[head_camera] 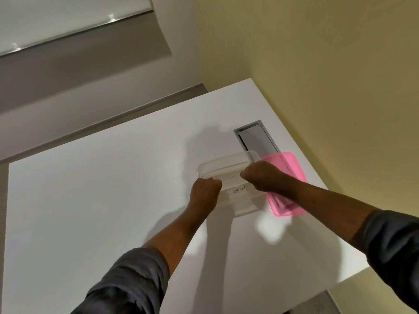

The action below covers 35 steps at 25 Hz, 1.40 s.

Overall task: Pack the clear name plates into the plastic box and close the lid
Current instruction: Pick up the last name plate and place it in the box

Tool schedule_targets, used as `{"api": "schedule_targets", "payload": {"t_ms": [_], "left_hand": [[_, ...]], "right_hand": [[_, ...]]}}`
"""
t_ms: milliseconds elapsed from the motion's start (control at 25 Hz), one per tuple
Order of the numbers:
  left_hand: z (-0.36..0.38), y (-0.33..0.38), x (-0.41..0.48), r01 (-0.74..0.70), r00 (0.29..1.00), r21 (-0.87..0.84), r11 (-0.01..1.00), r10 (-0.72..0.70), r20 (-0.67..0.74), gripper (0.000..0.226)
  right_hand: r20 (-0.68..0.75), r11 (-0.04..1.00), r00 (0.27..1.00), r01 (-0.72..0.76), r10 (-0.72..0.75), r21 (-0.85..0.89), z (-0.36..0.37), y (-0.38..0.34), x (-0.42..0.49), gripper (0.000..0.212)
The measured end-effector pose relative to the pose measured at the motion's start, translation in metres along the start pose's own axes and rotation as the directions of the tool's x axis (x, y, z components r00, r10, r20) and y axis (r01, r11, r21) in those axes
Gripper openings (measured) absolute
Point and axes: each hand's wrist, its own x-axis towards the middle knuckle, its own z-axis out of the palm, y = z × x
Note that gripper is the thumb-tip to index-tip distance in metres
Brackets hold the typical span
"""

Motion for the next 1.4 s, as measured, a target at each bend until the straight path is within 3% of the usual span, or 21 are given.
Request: {"api": "schedule_targets", "payload": {"t_ms": [160,440,880,1040,1120,1240,1320,1400], "left_hand": [[0.013,0.000,0.005,-0.010,1.000,0.000,1.000,0.010,0.020,0.017],[0.025,-0.005,0.020,-0.073,0.996,0.003,0.997,0.073,0.058,0.015],[0.031,-0.004,0.023,-0.024,0.999,0.013,1.000,0.024,0.026,0.010],[0.027,0.005,0.021,0.002,1.000,-0.089,0.996,-0.004,-0.022,0.022],[0.018,0.020,0.021,0.016,0.994,-0.215,0.977,-0.038,-0.100,0.024],[-0.001,0.059,0.021,0.034,0.960,-0.470,0.882,-0.160,-0.230,0.022],[-0.008,0.091,0.022,-0.006,0.951,-0.569,0.822,-0.171,-0.257,0.019],[-0.008,0.123,0.024,-0.033,0.970,-0.647,0.762,-0.132,-0.206,0.019]], "right_hand": [[0.039,0.998,0.999,0.005,-0.007,0.060,0.015,-0.007,0.005,0.024],[-0.017,0.985,0.999,-0.025,0.028,0.170,0.023,-0.004,0.007,0.021],[-0.020,0.981,0.995,-0.094,0.099,0.167,0.020,-0.005,0.004,0.022],[-0.096,0.925,0.984,-0.107,0.152,0.363,0.022,0.002,-0.008,0.020],[-0.222,0.825,0.937,-0.106,0.269,0.555,0.022,0.010,-0.020,0.026],[-0.393,0.693,0.774,-0.082,0.497,0.716,0.027,0.026,-0.046,0.017],[-0.399,0.634,0.672,-0.137,0.624,0.761,0.039,0.041,-0.065,0.015],[-0.307,0.545,0.610,-0.250,0.730,0.800,0.057,0.055,-0.085,0.015]]}}
